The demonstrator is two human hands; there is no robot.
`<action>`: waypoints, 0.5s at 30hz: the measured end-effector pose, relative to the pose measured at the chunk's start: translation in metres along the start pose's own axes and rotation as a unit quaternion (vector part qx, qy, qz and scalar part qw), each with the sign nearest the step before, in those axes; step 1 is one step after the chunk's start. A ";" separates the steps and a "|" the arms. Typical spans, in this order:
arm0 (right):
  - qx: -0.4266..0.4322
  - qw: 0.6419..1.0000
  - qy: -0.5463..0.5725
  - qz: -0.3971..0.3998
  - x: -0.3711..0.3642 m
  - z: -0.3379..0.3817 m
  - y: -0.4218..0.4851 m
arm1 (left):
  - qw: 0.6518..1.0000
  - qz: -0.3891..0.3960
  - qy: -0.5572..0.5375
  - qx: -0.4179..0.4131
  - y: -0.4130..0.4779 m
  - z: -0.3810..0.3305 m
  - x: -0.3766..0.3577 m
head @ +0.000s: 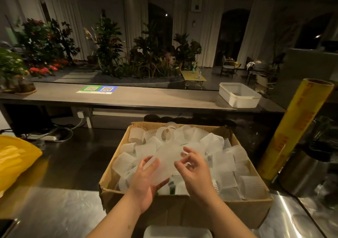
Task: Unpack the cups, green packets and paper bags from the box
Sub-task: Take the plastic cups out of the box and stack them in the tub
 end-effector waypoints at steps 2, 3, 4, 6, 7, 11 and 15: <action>0.008 0.998 -0.024 0.058 -0.012 0.004 -0.004 | 1.000 -0.005 -0.006 0.002 0.001 0.001 0.002; 0.010 0.996 -0.042 0.075 -0.016 0.004 -0.005 | 1.000 -0.008 -0.009 0.001 0.001 0.001 0.003; 0.007 0.995 -0.051 0.088 -0.017 0.003 -0.005 | 1.000 -0.010 -0.011 -0.001 0.001 0.002 0.004; -0.007 0.992 -0.053 0.112 -0.014 0.001 -0.003 | 1.000 -0.013 -0.015 -0.005 0.000 0.002 0.006; -0.010 0.990 -0.061 0.126 -0.012 0.001 -0.002 | 1.000 -0.012 -0.015 -0.006 0.000 0.002 0.005; 0.021 0.977 -0.150 0.153 -0.008 0.003 -0.004 | 1.000 -0.006 0.015 -0.019 0.000 0.000 0.004; 0.028 0.970 -0.180 0.161 0.000 0.001 -0.002 | 0.999 0.007 0.029 -0.020 0.002 0.004 0.003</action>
Point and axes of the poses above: each hand's wrist, its own y-axis towards the middle knuckle, its own x-axis out of the back of the hand, z = x × y, the point moved 7 cm from there along y, towards the middle knuckle, and after that the axes turned 8 degrees about -x, right-handed, at the moved point
